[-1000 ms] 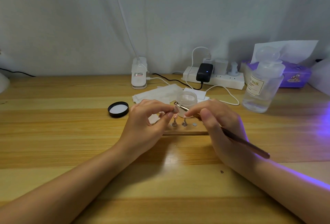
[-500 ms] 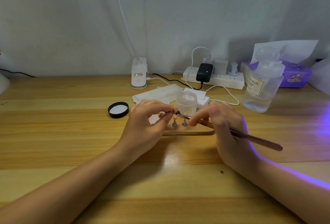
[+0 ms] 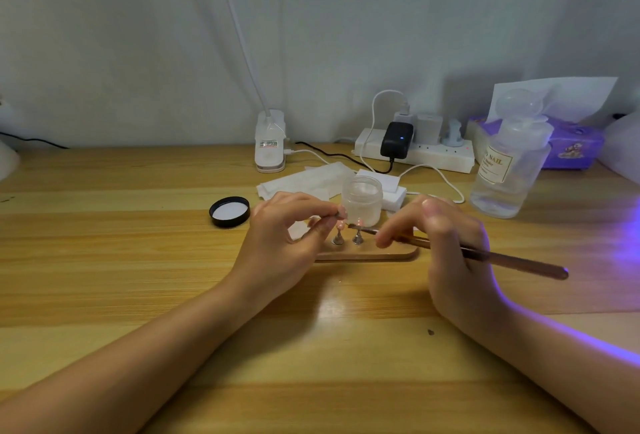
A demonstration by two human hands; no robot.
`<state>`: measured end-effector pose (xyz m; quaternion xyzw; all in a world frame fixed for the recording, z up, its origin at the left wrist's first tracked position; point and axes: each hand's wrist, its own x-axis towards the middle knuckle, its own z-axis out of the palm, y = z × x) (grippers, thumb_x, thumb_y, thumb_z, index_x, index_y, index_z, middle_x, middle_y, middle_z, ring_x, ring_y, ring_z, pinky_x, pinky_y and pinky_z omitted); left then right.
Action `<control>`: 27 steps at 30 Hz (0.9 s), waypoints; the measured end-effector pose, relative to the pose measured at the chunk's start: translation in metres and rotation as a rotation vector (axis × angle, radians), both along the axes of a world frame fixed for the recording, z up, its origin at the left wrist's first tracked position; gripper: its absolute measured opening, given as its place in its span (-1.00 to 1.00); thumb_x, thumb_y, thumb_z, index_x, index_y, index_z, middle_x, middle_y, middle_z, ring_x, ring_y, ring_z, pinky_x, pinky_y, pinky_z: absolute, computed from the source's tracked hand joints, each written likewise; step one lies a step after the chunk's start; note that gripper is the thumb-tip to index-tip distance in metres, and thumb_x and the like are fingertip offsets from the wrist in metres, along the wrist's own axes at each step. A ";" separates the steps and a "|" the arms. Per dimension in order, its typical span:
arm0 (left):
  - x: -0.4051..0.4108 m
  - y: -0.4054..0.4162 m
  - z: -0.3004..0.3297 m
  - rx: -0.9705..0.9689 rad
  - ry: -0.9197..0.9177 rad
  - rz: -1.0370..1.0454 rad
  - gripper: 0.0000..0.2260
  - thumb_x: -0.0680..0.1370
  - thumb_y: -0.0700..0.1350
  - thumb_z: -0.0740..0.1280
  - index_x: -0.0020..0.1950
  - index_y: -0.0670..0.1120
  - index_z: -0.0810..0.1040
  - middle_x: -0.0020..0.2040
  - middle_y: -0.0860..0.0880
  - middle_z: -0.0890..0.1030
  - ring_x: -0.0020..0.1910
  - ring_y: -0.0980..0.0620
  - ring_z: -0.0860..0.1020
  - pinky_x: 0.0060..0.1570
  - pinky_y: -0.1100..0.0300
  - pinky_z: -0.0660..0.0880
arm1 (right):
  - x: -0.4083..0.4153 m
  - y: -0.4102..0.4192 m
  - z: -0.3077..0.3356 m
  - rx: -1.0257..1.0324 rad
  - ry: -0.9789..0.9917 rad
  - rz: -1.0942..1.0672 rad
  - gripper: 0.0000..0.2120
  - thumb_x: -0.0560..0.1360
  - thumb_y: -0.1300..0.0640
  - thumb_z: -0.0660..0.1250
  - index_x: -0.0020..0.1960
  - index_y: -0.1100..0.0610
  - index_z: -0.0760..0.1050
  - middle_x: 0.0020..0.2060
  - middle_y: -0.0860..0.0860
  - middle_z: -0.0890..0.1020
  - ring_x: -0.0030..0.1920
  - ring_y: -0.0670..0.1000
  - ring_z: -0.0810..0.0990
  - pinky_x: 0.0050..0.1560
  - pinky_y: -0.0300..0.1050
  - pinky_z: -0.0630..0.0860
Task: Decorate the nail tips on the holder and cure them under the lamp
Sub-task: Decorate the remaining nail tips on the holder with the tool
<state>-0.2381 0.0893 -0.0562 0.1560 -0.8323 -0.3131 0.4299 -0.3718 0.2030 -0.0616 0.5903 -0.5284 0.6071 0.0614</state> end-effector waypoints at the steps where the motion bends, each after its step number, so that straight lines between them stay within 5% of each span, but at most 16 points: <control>1: 0.000 0.000 0.000 0.000 -0.001 0.000 -0.84 0.41 -0.12 0.34 -0.06 0.10 0.58 -0.15 0.13 0.62 -0.05 0.03 0.55 0.04 -0.22 0.38 | 0.000 -0.001 0.000 -0.013 -0.003 -0.001 -0.59 0.53 0.12 -0.08 -0.26 0.01 0.51 -0.35 -0.05 0.57 -0.25 -0.06 0.52 -0.16 0.02 0.41; 4: 0.000 -0.001 -0.001 -0.013 -0.007 -0.004 -0.83 0.42 -0.15 0.36 -0.06 0.10 0.57 -0.16 0.16 0.61 -0.06 0.04 0.54 0.03 -0.24 0.38 | 0.003 -0.004 0.000 -0.009 0.020 0.002 -0.63 0.54 0.11 -0.05 -0.15 -0.01 0.53 -0.26 -0.05 0.60 -0.20 0.04 0.55 -0.15 0.13 0.43; 12: 0.000 -0.001 -0.001 -0.002 -0.010 -0.003 -0.82 0.44 -0.20 0.40 -0.04 0.07 0.59 -0.15 0.10 0.63 -0.05 0.03 0.55 0.04 -0.23 0.38 | 0.000 -0.001 0.000 0.017 0.005 -0.007 -0.61 0.53 0.11 -0.06 -0.26 -0.09 0.49 -0.36 -0.16 0.56 -0.25 -0.17 0.52 -0.17 0.11 0.43; 16: 0.000 0.000 0.000 0.001 -0.015 0.003 -0.85 0.42 -0.12 0.35 -0.06 0.09 0.58 -0.16 0.14 0.61 -0.06 0.03 0.55 0.04 -0.22 0.38 | 0.004 -0.002 0.001 0.013 0.030 -0.009 -0.63 0.54 0.11 -0.05 -0.19 -0.03 0.51 -0.30 -0.05 0.60 -0.22 0.00 0.54 -0.16 0.13 0.42; 27: 0.000 -0.002 -0.003 -0.025 0.003 -0.011 -0.80 0.44 -0.24 0.41 -0.06 0.06 0.60 -0.15 0.13 0.62 -0.07 0.02 0.55 0.02 -0.25 0.38 | 0.003 0.000 0.002 0.061 -0.032 -0.020 -0.63 0.53 0.06 -0.06 -0.24 -0.09 0.49 -0.34 -0.16 0.57 -0.23 -0.18 0.52 -0.14 0.05 0.41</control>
